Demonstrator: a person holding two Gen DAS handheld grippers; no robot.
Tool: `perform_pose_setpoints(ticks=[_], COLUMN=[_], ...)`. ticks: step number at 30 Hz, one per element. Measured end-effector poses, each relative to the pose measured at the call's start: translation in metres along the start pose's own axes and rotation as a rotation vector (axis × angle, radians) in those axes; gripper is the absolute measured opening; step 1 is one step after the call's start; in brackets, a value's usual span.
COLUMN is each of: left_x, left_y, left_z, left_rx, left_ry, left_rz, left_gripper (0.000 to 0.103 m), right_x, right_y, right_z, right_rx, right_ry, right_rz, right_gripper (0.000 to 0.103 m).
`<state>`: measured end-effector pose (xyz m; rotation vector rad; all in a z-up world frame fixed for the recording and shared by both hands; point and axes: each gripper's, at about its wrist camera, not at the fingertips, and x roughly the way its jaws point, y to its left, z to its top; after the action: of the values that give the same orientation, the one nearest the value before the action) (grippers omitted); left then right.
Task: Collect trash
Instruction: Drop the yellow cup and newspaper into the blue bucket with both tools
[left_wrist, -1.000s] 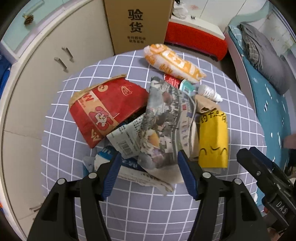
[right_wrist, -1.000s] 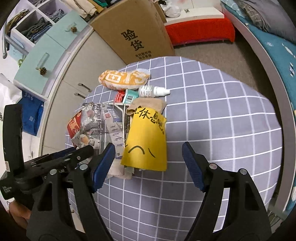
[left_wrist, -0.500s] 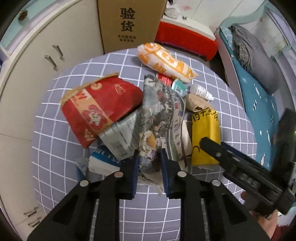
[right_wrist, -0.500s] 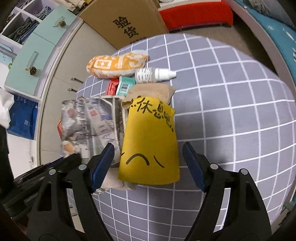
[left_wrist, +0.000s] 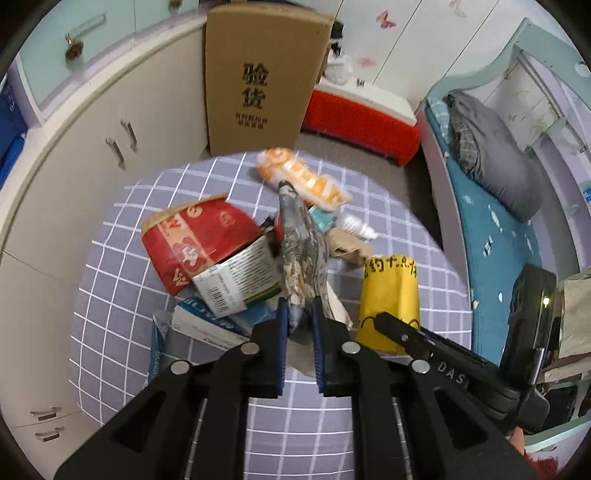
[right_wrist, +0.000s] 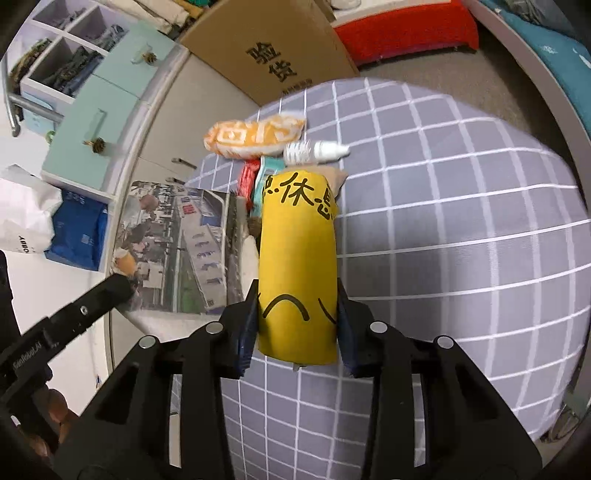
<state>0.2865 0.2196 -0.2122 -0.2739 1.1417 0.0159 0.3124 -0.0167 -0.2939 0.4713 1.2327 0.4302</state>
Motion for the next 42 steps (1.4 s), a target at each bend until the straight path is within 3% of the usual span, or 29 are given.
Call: perform_pose_setpoints(ticks=[7, 20, 28, 32, 36, 42], left_x=[-0.016, 0.034, 0.08, 0.095, 0.107, 0.12], left_y=[-0.068, -0.248, -0.341, -0.368, -0.382, -0.394], left_z=[-0.009, -0.03, -0.042, -0.042, -0.042, -0.04], left_rx=[0.057, 0.251, 0.365, 0.396, 0.412, 0.419], left_ry=[-0.047, 0.055, 0.136, 0.152, 0.159, 0.182], left_rz=[-0.039, -0.099, -0.125, -0.117, -0.094, -0.074], left_gripper=[0.011, 0.012, 0.012, 0.012, 0.012, 0.012], right_x=[-0.059, -0.175, -0.216, -0.225, -0.225, -0.228], right_y=[-0.035, -0.176, -0.246, -0.272, -0.29, -0.308], right_z=[0.002, 0.009, 0.012, 0.015, 0.021, 0.024], right_rx=[0.01, 0.153, 0.237, 0.25, 0.273, 0.298], right_ry=[-0.086, -0.234, -0.271, -0.284, -0.297, -0.288], right_rz=[-0.001, -0.164, -0.223, -0.229, -0.224, -0.232], right_gripper=[0.037, 0.037, 0.039, 0.046, 0.067, 0.068])
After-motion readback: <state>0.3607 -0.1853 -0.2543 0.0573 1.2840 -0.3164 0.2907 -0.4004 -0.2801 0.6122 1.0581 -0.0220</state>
